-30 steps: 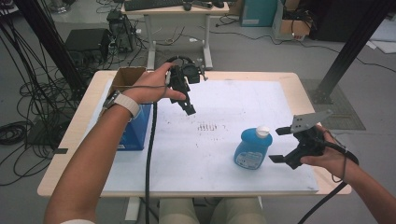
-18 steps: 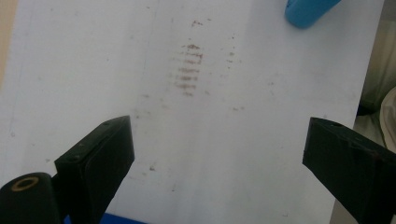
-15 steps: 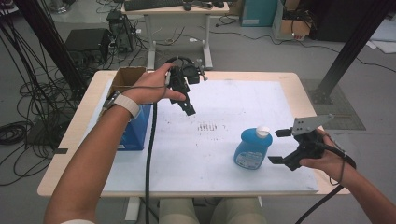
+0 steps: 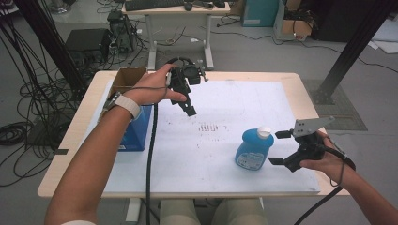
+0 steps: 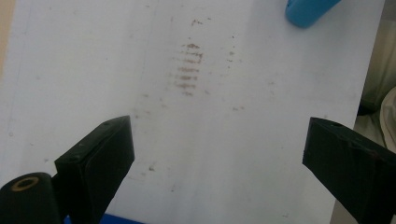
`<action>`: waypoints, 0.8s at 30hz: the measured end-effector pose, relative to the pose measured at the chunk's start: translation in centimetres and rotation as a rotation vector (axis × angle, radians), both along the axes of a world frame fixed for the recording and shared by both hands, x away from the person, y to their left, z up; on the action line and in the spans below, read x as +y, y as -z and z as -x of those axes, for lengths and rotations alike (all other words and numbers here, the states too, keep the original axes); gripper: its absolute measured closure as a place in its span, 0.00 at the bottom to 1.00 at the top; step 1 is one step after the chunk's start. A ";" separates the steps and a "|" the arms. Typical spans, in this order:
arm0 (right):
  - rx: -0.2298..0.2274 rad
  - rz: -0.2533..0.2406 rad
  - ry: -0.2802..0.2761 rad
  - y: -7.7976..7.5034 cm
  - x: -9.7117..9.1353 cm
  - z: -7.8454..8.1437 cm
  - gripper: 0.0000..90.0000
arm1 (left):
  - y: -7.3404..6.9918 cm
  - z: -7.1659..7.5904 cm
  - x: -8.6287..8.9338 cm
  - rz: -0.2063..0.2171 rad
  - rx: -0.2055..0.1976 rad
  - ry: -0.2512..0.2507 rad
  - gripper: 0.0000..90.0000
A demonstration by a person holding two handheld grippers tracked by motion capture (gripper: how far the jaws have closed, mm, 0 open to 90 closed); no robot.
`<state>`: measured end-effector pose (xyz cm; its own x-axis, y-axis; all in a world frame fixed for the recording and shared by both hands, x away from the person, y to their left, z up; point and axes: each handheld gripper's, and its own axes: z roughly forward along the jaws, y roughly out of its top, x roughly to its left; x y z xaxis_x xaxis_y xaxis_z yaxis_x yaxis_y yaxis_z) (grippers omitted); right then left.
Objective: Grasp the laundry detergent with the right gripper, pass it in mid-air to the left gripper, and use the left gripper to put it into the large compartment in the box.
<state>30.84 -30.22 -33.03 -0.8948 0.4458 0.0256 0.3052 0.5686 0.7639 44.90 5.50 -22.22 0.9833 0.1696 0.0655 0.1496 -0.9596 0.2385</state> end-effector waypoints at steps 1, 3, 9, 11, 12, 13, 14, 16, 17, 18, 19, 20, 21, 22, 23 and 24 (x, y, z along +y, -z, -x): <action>-0.001 0.000 -0.001 0.0 0.0 0.0 0.06 | 0.0 0.0 0.0 -0.001 0.001 0.001 0.10; -0.001 -0.001 0.000 0.0 0.0 0.0 0.06 | 0.0 0.0 0.0 -0.001 0.001 0.001 0.10; 0.011 0.000 0.011 0.1 0.0 0.1 0.06 | 0.0 0.0 0.0 -0.001 0.002 -0.001 0.10; 0.010 -0.004 0.011 0.1 0.0 0.1 0.06 | 0.0 0.0 0.0 -0.002 0.004 -0.003 0.10; 0.010 -0.004 0.011 0.1 0.0 0.1 0.07 | 0.0 -0.1 0.0 -0.002 0.003 -0.002 0.10; 0.010 -0.004 0.011 0.1 0.0 0.1 0.07 | 0.0 -0.1 0.0 -0.002 0.003 -0.002 0.10; 0.010 -0.006 0.011 0.1 0.0 0.1 0.07 | 0.0 -0.1 0.1 -0.001 0.004 -0.004 0.10; -0.003 -0.010 -0.001 0.2 0.0 0.0 0.07 | 0.0 0.0 0.1 0.000 0.001 -0.002 0.10; 0.009 -0.007 0.010 0.1 0.0 0.1 0.07 | 0.0 0.0 0.1 0.000 0.001 -0.002 0.10; -0.003 -0.011 -0.001 0.2 0.0 0.0 0.07 | 0.0 0.0 0.1 0.000 0.002 -0.002 0.10; -0.003 -0.011 -0.001 0.2 0.0 0.0 0.07 | 0.0 0.0 0.1 0.000 0.001 -0.002 0.10; 0.000 -0.011 0.001 0.2 0.0 0.1 0.07 | 0.0 0.0 0.1 0.000 0.001 -0.003 0.10; 0.005 -0.010 0.006 0.2 0.0 0.1 0.07 | 0.0 0.0 0.1 0.000 0.001 -0.002 0.10; 0.005 -0.011 0.007 0.2 0.0 0.1 0.07 | 0.0 0.0 0.1 0.000 0.001 -0.004 0.10; 0.010 -0.010 0.011 0.2 -0.1 0.2 0.07 | 0.0 0.0 0.1 0.001 0.001 -0.004 0.10; 0.010 -0.010 0.011 0.2 -0.1 0.2 0.07 | 0.0 0.0 0.1 0.001 0.001 -0.004 0.10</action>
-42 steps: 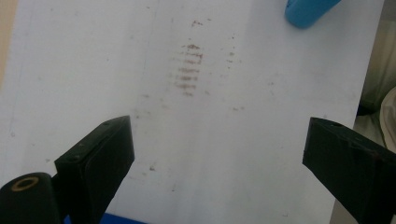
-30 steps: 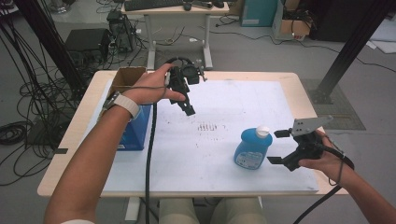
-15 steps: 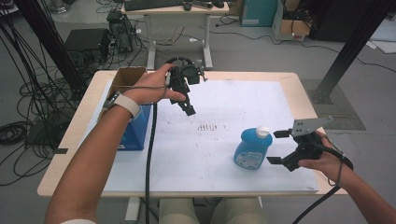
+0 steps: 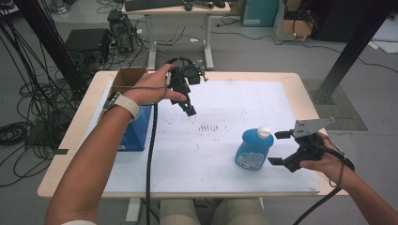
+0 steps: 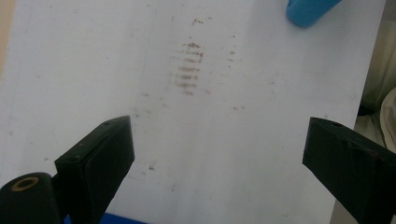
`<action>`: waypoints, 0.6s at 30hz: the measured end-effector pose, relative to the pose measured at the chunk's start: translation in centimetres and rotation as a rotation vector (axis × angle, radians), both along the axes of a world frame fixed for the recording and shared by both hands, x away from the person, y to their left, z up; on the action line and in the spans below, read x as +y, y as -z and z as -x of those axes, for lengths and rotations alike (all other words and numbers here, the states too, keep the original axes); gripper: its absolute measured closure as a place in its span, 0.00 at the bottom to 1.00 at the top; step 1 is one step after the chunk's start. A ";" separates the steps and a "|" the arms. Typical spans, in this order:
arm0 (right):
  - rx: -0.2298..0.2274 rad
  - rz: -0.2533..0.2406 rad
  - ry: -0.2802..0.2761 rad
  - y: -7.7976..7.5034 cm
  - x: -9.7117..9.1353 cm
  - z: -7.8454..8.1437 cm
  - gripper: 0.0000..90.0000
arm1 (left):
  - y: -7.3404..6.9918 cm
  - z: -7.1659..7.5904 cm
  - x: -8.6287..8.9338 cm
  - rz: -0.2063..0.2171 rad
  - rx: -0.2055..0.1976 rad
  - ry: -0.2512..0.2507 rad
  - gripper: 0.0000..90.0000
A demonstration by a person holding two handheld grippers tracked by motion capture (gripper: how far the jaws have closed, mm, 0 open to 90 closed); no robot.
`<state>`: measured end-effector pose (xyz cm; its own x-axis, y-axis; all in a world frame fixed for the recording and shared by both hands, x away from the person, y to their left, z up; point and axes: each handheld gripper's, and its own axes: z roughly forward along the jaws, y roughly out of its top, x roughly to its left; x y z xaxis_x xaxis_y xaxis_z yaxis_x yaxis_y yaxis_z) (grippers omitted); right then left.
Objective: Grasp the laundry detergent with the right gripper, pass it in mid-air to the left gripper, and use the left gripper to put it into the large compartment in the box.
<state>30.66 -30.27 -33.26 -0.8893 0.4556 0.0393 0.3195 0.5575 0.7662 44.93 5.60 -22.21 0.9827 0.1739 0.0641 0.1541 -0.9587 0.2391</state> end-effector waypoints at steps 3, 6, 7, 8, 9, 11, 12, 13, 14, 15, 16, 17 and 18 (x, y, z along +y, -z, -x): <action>-0.010 -0.005 -0.013 0.1 0.0 -0.1 0.07 | 0.0 0.0 0.0 0.001 0.001 0.000 0.10; -0.010 -0.005 -0.013 0.1 0.0 -0.1 0.07 | 0.0 0.0 0.0 0.000 0.001 -0.001 0.10; 0.003 -0.002 0.002 0.1 -0.1 0.0 0.07 | 0.0 0.0 0.0 0.001 0.002 -0.002 0.10; 0.003 -0.002 0.002 0.0 -0.1 0.0 0.07 | 0.0 0.0 0.0 0.000 0.002 -0.002 0.10; 0.001 -0.002 0.000 0.0 -0.1 0.0 0.07 | 0.0 0.0 0.0 0.000 0.002 -0.001 0.10; 0.002 -0.002 0.002 0.1 -0.1 0.0 0.07 | 0.0 0.0 0.0 -0.001 0.002 0.000 0.10; 0.001 -0.002 0.000 0.1 -0.1 0.0 0.07 | 0.0 0.0 0.0 0.000 0.001 -0.001 0.10; 0.003 -0.001 0.001 0.1 -0.1 0.0 0.07 | 0.0 0.0 0.0 0.001 0.003 -0.005 0.10; 0.003 -0.001 0.001 0.1 -0.1 0.0 0.07 | 0.0 0.0 0.0 0.001 0.003 -0.005 0.10; 0.002 -0.001 0.001 0.1 -0.1 0.0 0.07 | 0.0 0.0 0.0 -0.002 0.001 -0.001 0.10; 0.002 -0.001 0.000 0.1 -0.1 0.0 0.07 | 0.0 0.0 0.0 -0.002 0.002 -0.001 0.10; 0.002 -0.001 0.000 0.1 -0.1 0.0 0.07 | 0.0 0.0 0.0 -0.003 0.000 0.000 0.10; 0.000 -0.001 0.001 0.1 -0.1 0.0 0.07 | 0.0 0.0 0.1 -0.003 -0.001 -0.001 0.10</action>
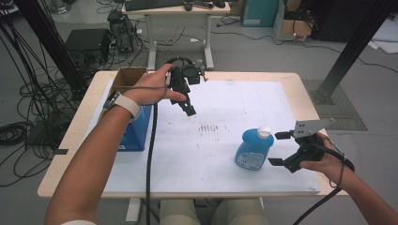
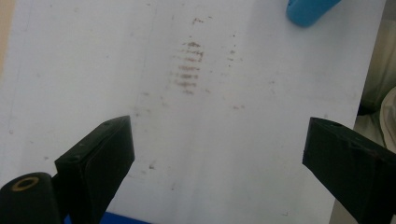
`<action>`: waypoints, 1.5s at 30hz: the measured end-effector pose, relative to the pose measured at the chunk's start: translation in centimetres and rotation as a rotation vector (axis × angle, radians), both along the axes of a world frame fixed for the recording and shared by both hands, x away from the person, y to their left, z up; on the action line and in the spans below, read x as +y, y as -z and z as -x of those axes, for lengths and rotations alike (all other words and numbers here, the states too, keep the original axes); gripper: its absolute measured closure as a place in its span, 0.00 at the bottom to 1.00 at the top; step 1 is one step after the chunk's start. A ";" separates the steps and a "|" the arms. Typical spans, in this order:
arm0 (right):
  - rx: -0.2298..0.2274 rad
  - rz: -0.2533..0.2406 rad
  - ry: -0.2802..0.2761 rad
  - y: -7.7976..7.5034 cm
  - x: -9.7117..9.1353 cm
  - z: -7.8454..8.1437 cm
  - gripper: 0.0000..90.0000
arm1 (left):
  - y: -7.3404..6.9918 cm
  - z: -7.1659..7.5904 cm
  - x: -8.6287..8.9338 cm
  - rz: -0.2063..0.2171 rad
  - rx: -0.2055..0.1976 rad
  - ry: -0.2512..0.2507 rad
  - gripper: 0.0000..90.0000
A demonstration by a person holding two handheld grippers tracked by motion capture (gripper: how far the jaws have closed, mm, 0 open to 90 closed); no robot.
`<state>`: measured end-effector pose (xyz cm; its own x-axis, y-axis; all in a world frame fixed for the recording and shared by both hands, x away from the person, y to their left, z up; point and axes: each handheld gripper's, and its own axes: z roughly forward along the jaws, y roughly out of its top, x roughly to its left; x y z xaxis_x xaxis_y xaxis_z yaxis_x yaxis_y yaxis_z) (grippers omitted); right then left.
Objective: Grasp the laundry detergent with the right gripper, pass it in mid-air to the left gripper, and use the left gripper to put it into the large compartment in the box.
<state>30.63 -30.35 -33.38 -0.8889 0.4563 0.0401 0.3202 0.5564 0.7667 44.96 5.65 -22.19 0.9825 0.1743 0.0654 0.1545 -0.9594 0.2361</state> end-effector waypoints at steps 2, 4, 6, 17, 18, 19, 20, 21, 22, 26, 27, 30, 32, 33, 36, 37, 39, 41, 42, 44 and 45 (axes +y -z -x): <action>0.000 0.000 0.000 0.0 0.0 0.0 0.07 | 0.0 0.0 0.0 0.001 0.001 -0.002 0.10; -0.001 0.000 -0.001 0.0 0.0 0.0 0.07 | 0.0 0.0 0.0 0.004 0.002 -0.004 0.10; 0.000 0.000 0.000 0.0 0.0 0.0 0.07 | 0.0 0.0 0.0 0.004 0.002 -0.003 0.10; 0.000 0.001 0.003 0.0 0.0 0.0 0.07 | 0.1 -0.1 0.0 0.004 0.001 -0.002 0.10; 0.000 0.001 0.003 0.0 0.0 0.0 0.07 | 0.1 -0.1 0.0 0.004 0.000 -0.002 0.10; -0.002 -0.001 0.002 0.0 0.0 0.0 0.07 | 0.1 0.0 0.0 0.005 0.002 -0.006 0.10; -0.003 -0.001 0.003 -0.1 0.0 0.0 0.07 | 0.1 0.0 0.0 0.004 0.002 -0.004 0.10; -0.003 -0.002 0.002 -0.1 0.0 0.0 0.07 | 0.1 0.0 0.0 0.004 0.002 -0.005 0.10; -0.003 -0.001 0.002 0.0 0.0 0.0 0.07 | 0.1 0.0 0.0 0.005 0.002 -0.006 0.10; -0.004 0.000 0.002 0.0 0.0 0.0 0.07 | 0.0 0.0 0.1 0.005 0.002 -0.005 0.10; -0.004 -0.001 0.002 0.0 0.0 0.0 0.07 | 0.0 0.0 0.1 0.004 0.002 -0.004 0.10; -0.005 0.000 0.003 0.0 0.0 0.0 0.07 | 0.0 0.0 0.1 0.004 0.002 -0.004 0.10; -0.005 0.003 0.003 0.0 0.0 0.1 0.06 | 0.0 0.0 0.1 0.005 0.002 -0.005 0.10; -0.006 0.002 0.003 0.0 0.0 0.1 0.06 | 0.0 0.0 0.1 0.004 0.001 -0.003 0.10; -0.005 0.003 0.009 0.0 0.0 0.1 0.06 | 0.0 0.0 0.1 0.005 0.002 -0.004 0.10; -0.005 0.003 0.009 0.0 0.0 0.1 0.06 | 0.0 0.0 0.1 0.005 0.002 -0.004 0.10; -0.005 0.003 0.008 0.0 0.0 0.1 0.06 | 0.0 0.0 0.1 0.004 0.001 -0.005 0.10; -0.004 0.003 0.007 0.0 0.0 0.1 0.06 | 0.0 0.0 0.1 0.003 0.000 -0.006 0.10; -0.005 0.002 0.007 0.0 0.0 0.1 0.06 | 0.1 0.0 0.1 0.002 0.000 -0.005 0.10; -0.004 0.002 0.008 0.0 0.0 0.1 0.06 | 0.0 0.0 0.1 0.002 -0.001 -0.006 0.10; -0.004 0.002 0.008 0.0 0.0 0.0 0.06 | 0.0 0.0 0.1 0.002 0.000 -0.007 0.10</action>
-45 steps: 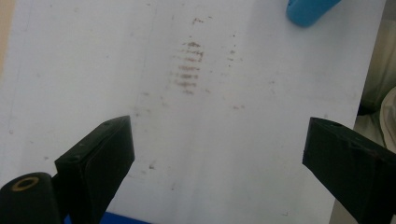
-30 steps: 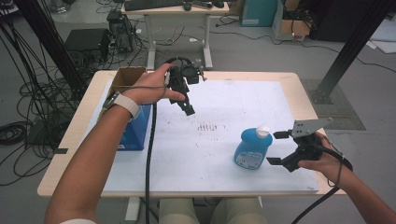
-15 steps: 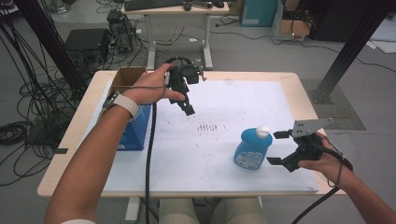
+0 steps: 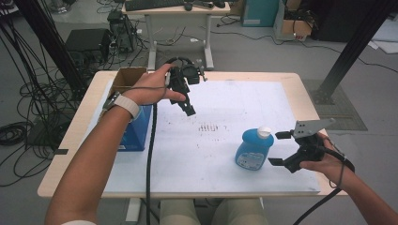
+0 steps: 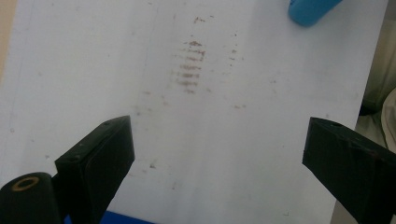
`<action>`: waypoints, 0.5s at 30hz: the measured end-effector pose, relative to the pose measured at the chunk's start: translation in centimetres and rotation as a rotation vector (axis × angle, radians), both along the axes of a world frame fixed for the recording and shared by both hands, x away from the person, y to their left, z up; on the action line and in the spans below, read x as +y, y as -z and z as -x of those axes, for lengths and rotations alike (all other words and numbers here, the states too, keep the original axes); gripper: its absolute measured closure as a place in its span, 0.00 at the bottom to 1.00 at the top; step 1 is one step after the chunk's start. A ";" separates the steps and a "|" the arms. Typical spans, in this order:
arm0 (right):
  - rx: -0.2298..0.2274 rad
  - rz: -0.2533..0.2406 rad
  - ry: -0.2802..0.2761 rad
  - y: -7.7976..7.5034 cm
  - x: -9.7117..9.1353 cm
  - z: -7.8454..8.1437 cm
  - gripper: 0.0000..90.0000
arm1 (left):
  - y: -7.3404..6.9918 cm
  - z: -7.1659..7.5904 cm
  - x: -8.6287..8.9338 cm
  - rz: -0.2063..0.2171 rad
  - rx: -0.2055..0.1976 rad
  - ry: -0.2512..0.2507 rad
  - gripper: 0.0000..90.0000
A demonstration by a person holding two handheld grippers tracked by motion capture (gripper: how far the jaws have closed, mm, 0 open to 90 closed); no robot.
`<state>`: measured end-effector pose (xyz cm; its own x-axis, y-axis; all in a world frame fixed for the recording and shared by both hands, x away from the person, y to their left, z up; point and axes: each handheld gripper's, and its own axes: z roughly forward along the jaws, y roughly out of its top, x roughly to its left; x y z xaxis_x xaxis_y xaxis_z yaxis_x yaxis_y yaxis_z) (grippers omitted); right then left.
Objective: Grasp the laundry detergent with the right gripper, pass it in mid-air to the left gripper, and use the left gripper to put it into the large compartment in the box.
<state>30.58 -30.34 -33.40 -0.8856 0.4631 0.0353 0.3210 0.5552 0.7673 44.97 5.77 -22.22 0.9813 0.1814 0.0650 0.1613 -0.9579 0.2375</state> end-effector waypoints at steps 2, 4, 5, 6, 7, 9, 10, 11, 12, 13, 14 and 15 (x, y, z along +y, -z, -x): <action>-0.001 0.001 0.000 0.0 0.0 0.0 0.06 | 0.0 0.0 0.0 0.000 -0.001 0.000 0.10; 0.000 0.000 0.000 0.0 0.0 0.0 0.06 | 0.0 0.0 0.0 0.000 0.000 -0.001 0.10; -0.001 0.002 0.000 0.0 0.0 0.0 0.06 | 0.0 0.0 0.0 0.001 -0.001 0.001 0.10; 0.001 0.000 0.000 0.0 0.0 0.0 0.06 | 0.0 0.0 0.0 0.000 -0.001 0.000 0.10; 0.001 0.001 0.000 0.0 0.0 0.0 0.06 | 0.0 0.0 0.0 0.000 -0.001 0.001 0.10; 0.000 0.000 0.000 0.0 0.0 0.0 0.06 | 0.0 0.0 0.0 0.000 -0.001 0.001 0.10; 0.001 0.000 0.000 0.0 0.0 0.0 0.06 | 0.0 0.0 0.0 0.000 -0.002 0.003 0.10; 0.001 0.000 -0.001 0.0 0.0 0.0 0.06 | 0.0 0.0 0.0 -0.001 -0.001 0.003 0.10; 0.003 0.001 0.001 0.0 0.0 0.0 0.06 | 0.0 0.0 0.0 0.000 -0.001 0.004 0.10; 0.004 0.001 0.000 0.0 0.0 0.0 0.06 | 0.0 0.0 0.0 0.000 -0.001 0.004 0.10; 0.004 0.001 0.000 0.0 0.0 0.0 0.06 | 0.0 0.0 0.0 0.000 -0.001 0.003 0.10; 0.003 0.001 0.000 0.0 0.0 0.0 0.06 | 0.0 0.0 -0.1 0.000 -0.001 0.003 0.10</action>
<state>30.54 -30.34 -33.42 -0.8855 0.4632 0.0377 0.3232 0.5556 0.7660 45.01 5.72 -22.26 0.9817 0.1785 0.0664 0.1582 -0.9584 0.2378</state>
